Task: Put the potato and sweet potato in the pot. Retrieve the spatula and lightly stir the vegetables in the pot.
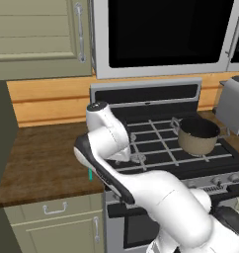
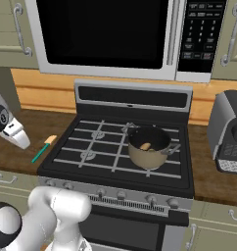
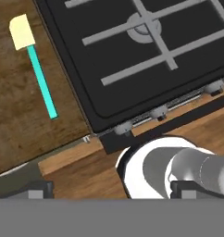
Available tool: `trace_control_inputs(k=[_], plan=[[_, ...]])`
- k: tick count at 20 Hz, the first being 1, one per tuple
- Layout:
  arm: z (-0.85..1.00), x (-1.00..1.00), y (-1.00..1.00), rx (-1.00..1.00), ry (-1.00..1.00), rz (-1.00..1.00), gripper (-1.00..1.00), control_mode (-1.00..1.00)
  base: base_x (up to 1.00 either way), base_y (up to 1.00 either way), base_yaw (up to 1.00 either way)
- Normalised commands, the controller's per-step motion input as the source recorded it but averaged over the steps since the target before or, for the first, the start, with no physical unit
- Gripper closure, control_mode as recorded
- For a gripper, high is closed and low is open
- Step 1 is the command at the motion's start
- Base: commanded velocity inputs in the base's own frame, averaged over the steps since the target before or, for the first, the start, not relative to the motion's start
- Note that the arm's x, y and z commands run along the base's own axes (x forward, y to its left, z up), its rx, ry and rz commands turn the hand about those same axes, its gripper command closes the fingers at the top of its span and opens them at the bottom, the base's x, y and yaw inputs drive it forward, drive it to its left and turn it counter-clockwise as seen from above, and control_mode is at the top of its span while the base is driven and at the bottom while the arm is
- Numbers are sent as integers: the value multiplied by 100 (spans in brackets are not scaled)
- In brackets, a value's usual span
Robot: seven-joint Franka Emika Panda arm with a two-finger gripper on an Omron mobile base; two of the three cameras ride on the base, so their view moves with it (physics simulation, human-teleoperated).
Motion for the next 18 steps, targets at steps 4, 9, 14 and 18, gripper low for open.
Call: trace_control_inputs(k=[4,9,14,18], plan=[[-56,16,40,-4,9,8,-100,-100,0,0,0],[-48,19,19,-1,-2,9,-100,-100,0,0,0],[-49,19,0,0,-10,18,-100,-100,0,0,0],[-36,36,0,0,-2,18,-100,-100,0,0,0]])
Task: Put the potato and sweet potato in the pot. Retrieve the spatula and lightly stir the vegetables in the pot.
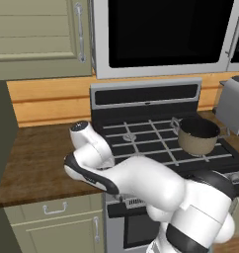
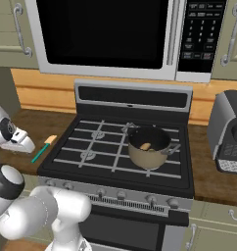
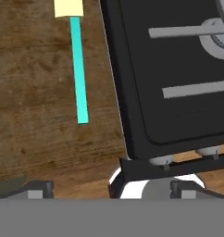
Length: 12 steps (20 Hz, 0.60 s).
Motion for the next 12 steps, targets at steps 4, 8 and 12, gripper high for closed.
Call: trace_control_inputs(k=[4,8,12], plan=[[-36,50,1,0,0,14,-100,-100,0,0,0],[-31,39,21,0,0,10,-100,-100,0,0,0],[-35,14,13,0,0,5,-100,-100,0,0,0]])
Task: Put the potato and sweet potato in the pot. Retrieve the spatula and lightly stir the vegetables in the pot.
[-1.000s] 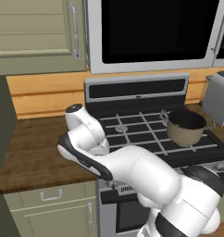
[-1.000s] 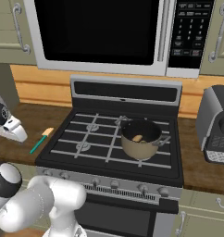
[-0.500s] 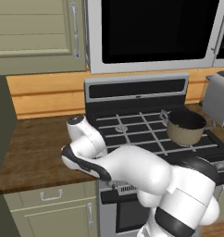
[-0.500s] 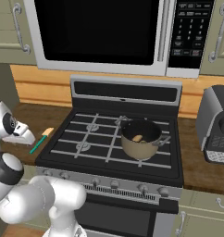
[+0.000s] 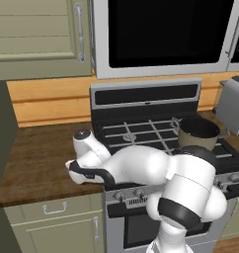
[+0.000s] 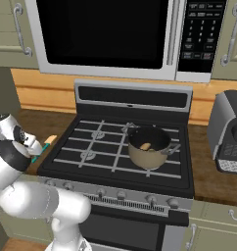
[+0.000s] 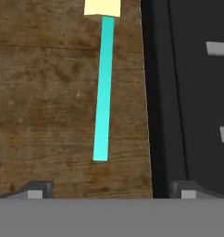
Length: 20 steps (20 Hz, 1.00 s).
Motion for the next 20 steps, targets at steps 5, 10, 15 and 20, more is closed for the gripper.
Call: trace_control_inputs(k=[5,10,15,20], plan=[[-35,17,3,0,0,2,-100,-100,0,0,0],[-27,20,2,0,0,0,-100,-100,0,0,0],[-21,18,14,0,0,0,-100,-100,0,0,0],[-18,20,16,0,0,0,-100,-100,0,0,0]])
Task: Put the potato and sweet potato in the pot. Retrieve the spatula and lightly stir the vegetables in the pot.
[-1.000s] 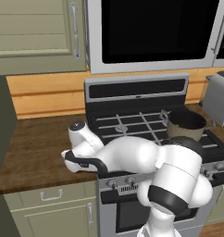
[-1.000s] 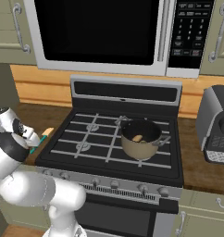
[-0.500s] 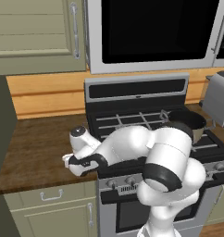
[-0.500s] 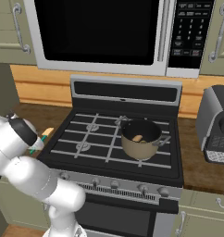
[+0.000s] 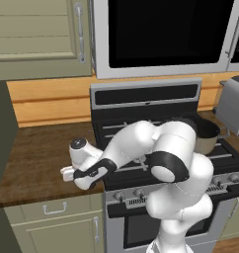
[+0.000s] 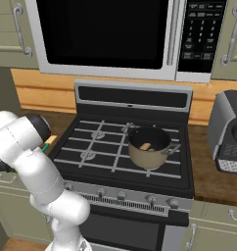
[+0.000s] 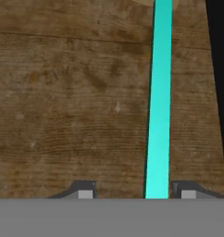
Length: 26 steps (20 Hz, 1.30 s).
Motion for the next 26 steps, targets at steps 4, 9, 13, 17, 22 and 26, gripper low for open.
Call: trace_control_inputs(k=[4,9,13,17,22,26], plan=[[-29,6,0,0,0,0,-100,-100,0,0,0],[-29,0,-14,3,0,0,-100,-100,0,0,0],[-10,0,-44,10,0,0,-100,-100,0,0,0],[-27,0,-52,12,0,0,-100,-100,0,0,0],[-54,0,-20,11,0,0,-100,-100,0,0,0],[-64,0,0,5,0,0,100,-100,0,0,0]])
